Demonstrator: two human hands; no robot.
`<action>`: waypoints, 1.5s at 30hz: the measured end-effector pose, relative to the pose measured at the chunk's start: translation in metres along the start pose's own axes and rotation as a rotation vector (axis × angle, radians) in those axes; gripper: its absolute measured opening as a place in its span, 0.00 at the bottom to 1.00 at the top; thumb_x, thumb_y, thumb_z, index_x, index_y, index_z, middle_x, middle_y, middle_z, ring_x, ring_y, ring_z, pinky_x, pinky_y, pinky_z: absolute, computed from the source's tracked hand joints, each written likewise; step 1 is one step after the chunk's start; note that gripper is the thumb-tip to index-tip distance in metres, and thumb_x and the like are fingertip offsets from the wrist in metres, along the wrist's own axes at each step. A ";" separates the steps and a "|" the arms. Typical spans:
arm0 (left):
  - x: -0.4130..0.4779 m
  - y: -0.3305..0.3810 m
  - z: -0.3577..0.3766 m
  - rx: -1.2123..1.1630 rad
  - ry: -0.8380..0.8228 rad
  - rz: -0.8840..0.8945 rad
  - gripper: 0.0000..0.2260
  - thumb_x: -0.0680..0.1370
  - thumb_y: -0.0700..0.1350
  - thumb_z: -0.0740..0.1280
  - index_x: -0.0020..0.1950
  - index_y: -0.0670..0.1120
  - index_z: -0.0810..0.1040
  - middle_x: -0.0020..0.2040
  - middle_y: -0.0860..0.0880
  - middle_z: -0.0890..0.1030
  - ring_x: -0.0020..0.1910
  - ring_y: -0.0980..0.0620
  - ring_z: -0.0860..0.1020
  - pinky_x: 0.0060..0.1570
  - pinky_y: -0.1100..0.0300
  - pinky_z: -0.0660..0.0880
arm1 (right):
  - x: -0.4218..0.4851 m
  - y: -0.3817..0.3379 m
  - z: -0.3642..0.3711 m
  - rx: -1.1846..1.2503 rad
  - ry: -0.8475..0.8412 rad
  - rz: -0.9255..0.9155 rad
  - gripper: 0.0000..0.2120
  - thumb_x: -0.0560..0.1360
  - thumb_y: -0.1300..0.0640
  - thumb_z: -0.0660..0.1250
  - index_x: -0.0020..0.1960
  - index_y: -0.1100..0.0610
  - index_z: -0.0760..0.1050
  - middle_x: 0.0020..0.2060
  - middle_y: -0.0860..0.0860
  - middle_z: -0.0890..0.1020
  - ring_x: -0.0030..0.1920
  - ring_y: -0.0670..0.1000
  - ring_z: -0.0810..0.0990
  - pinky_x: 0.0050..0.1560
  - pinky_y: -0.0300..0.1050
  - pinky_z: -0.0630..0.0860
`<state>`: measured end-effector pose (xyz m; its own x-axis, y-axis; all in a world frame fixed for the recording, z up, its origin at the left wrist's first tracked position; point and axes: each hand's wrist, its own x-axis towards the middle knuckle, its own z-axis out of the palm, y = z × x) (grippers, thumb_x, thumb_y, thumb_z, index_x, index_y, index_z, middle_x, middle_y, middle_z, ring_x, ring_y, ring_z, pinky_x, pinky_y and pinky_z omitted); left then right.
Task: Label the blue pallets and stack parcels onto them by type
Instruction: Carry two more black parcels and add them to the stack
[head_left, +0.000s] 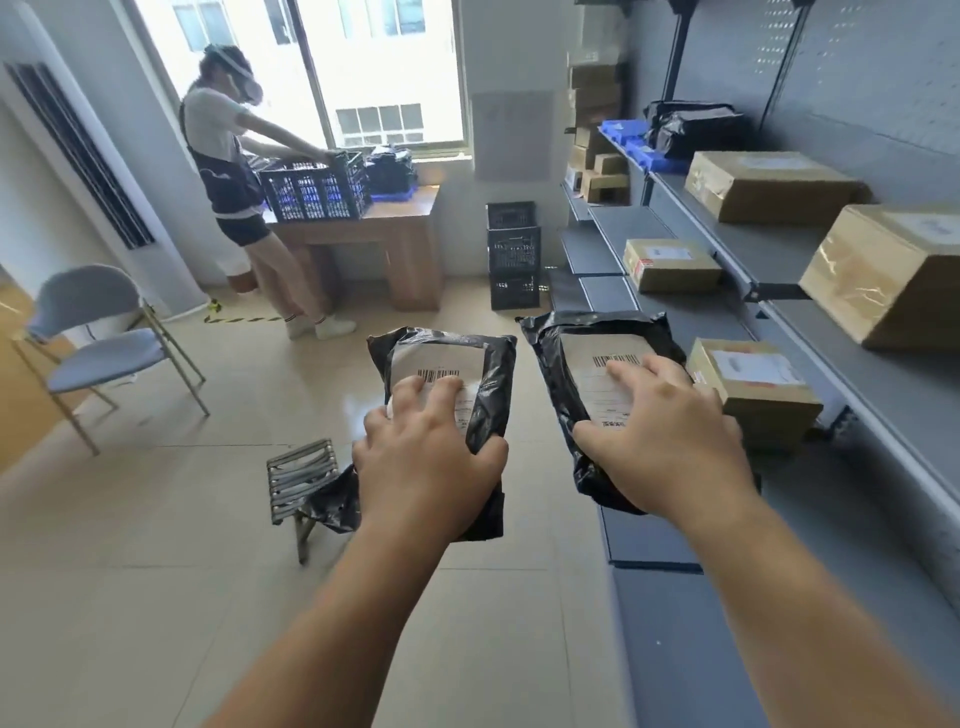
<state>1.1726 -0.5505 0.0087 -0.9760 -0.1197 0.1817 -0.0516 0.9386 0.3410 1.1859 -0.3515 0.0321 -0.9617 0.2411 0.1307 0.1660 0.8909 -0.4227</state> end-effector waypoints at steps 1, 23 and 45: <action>0.014 0.003 0.003 0.004 0.007 -0.009 0.31 0.71 0.65 0.62 0.74 0.62 0.64 0.77 0.52 0.62 0.69 0.40 0.67 0.67 0.45 0.66 | 0.019 -0.001 0.003 0.003 -0.005 -0.016 0.36 0.69 0.37 0.64 0.76 0.41 0.65 0.77 0.47 0.65 0.69 0.60 0.68 0.65 0.59 0.67; 0.407 -0.033 0.091 0.027 -0.021 -0.005 0.31 0.70 0.66 0.60 0.73 0.63 0.63 0.77 0.53 0.63 0.69 0.41 0.67 0.65 0.45 0.66 | 0.389 -0.108 0.121 -0.033 -0.021 -0.022 0.35 0.69 0.37 0.64 0.75 0.41 0.65 0.77 0.46 0.64 0.68 0.59 0.68 0.64 0.58 0.67; 0.772 0.098 0.195 -0.003 -0.004 -0.035 0.31 0.69 0.65 0.59 0.73 0.63 0.64 0.76 0.53 0.64 0.67 0.40 0.68 0.64 0.45 0.67 | 0.796 -0.074 0.148 -0.005 0.019 -0.010 0.35 0.69 0.36 0.65 0.76 0.41 0.65 0.77 0.47 0.65 0.67 0.61 0.68 0.64 0.58 0.68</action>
<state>0.3726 -0.4880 0.0020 -0.9746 -0.1510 0.1655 -0.0852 0.9331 0.3494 0.3759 -0.2828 0.0351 -0.9588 0.2400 0.1519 0.1579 0.8950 -0.4171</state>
